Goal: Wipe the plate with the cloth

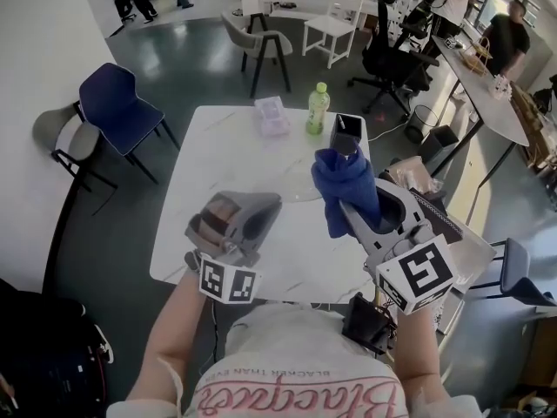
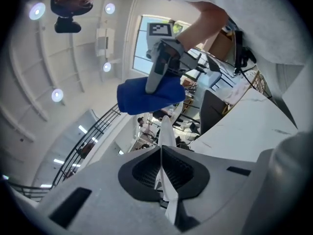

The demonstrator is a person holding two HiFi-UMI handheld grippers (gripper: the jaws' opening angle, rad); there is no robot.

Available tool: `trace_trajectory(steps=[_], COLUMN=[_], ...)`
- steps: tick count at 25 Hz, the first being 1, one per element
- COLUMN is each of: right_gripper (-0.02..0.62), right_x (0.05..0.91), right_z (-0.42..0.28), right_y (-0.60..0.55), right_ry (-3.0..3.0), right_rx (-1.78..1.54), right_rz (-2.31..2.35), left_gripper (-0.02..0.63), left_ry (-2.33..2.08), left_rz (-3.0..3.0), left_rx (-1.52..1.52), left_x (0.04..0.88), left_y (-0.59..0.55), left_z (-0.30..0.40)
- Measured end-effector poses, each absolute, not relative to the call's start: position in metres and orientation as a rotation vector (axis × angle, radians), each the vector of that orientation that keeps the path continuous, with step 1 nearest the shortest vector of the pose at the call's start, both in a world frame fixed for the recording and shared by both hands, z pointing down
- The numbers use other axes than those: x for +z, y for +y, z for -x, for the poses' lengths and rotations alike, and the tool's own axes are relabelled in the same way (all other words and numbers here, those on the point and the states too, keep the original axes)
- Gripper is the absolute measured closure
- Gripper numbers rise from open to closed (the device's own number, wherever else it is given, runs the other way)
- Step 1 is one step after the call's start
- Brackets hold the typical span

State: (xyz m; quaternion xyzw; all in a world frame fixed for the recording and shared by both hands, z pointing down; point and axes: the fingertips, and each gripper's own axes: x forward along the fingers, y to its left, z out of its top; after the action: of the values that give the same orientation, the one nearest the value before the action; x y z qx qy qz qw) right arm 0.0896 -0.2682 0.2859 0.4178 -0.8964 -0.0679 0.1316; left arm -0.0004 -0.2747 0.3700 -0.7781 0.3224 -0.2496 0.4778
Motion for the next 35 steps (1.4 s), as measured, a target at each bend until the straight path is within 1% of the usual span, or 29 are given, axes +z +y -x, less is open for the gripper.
trace_trajectory(steps=[3,8,15,20,28,31,35], right_gripper=[0.472,0.474,0.474,0.474,0.475,0.475,0.474], right_x=[0.283,0.306,0.33,0.345,0.37,0.358,0.315], right_z=[-0.069,-0.049,-0.051,-0.059,-0.073,-0.073,-0.064], right_y=[-0.265,-0.265,-0.277,-0.301,-0.339,-0.343,-0.319], right_ry=[-2.536,-2.356,-2.256,-2.203,-2.088,-2.126,-2.257], right_rx=[-0.343,-0.522,-0.508,-0.454,-0.485,-0.491,-0.518], right_rz=[-1.021,-0.725,-0.538,-0.545,-0.606,-0.641,-0.654], left_gripper=[0.595,0.595,0.595,0.595,0.595,0.595,0.595], left_ry=[0.747,0.69,0.635,0.634,0.644,0.643,0.65], left_rz=[1.852,1.807,1.766,1.759,1.761,1.762,1.759], left_rx=[-0.609,-0.591,-0.621,-0.644,-0.632,-0.634,-0.631], left_x=[0.368,0.367,0.374,0.378,0.376,0.375,0.375], left_y=[-0.27,-0.258,-0.252,-0.252,-0.251,-0.252,-0.252], left_z=[-0.005,-0.014,-0.017,-0.014,-0.015,-0.014,-0.013])
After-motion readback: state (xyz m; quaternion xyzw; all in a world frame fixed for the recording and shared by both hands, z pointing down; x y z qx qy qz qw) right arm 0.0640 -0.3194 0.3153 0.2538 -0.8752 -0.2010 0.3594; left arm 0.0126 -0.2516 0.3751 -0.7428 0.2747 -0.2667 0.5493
